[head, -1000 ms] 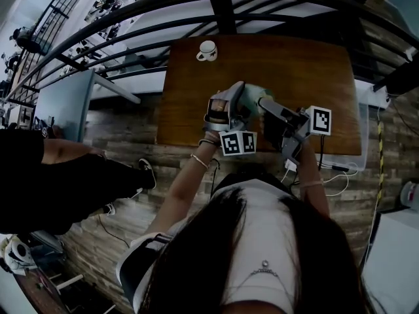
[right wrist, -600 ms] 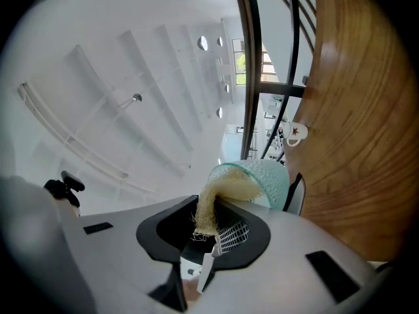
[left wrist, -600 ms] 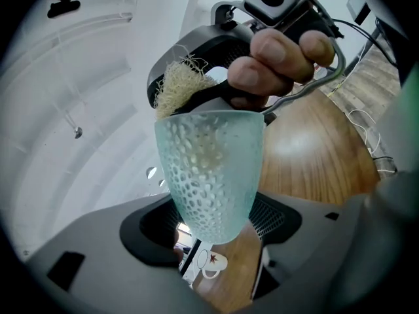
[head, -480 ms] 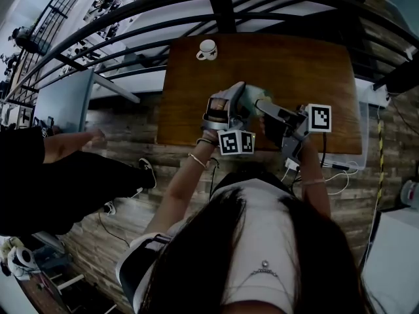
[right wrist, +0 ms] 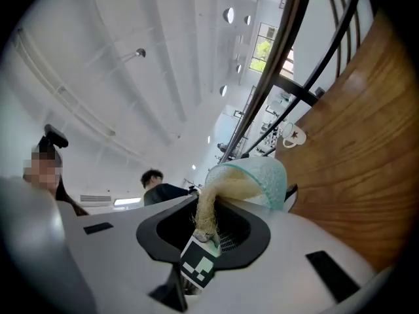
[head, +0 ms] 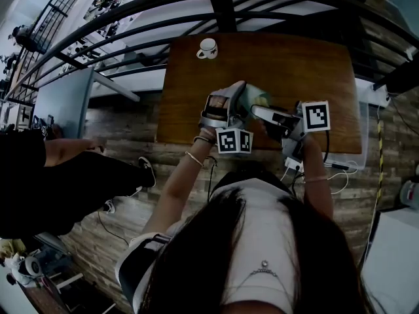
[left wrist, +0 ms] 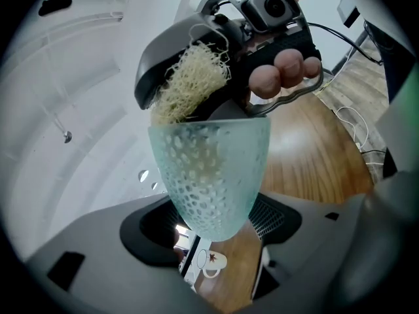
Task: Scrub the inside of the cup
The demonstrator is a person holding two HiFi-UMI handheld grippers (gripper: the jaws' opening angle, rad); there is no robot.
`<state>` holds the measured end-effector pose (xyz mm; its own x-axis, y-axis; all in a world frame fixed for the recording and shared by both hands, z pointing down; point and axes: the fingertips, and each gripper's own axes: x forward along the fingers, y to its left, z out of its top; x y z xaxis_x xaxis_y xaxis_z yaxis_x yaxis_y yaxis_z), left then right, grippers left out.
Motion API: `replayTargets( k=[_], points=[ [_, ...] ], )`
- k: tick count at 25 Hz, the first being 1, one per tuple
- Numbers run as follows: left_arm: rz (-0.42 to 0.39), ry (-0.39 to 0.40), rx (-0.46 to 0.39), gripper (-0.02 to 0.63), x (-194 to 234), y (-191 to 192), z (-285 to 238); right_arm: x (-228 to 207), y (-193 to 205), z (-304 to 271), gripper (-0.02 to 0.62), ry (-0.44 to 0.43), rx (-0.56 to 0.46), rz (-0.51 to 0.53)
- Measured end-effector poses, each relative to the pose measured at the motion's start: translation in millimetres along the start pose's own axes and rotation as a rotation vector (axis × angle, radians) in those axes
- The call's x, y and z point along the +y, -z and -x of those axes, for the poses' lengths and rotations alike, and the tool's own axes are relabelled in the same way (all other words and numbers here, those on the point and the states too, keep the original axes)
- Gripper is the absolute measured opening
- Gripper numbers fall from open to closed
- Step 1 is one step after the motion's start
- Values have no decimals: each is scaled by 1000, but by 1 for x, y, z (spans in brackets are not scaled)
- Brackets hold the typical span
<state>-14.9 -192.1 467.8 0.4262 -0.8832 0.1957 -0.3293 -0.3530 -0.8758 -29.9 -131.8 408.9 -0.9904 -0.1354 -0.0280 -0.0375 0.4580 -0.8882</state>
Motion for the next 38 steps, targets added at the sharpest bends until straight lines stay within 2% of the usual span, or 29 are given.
replayTargets(
  k=[15,22,27,38],
  points=[
    [-27,46,2,334,-8,-1,3,-8,27,-5,86,184,279,239],
    [-22,99,8,334,-20,1,4,-18,41,-2,86,239,400,284],
    [-72,122,-14,334,-31,3,0,-26,48,3,86,282,498,335],
    [-57,181,-10,334,-41,4,-4,-38,56,10,86,338,660,431]
  ],
)
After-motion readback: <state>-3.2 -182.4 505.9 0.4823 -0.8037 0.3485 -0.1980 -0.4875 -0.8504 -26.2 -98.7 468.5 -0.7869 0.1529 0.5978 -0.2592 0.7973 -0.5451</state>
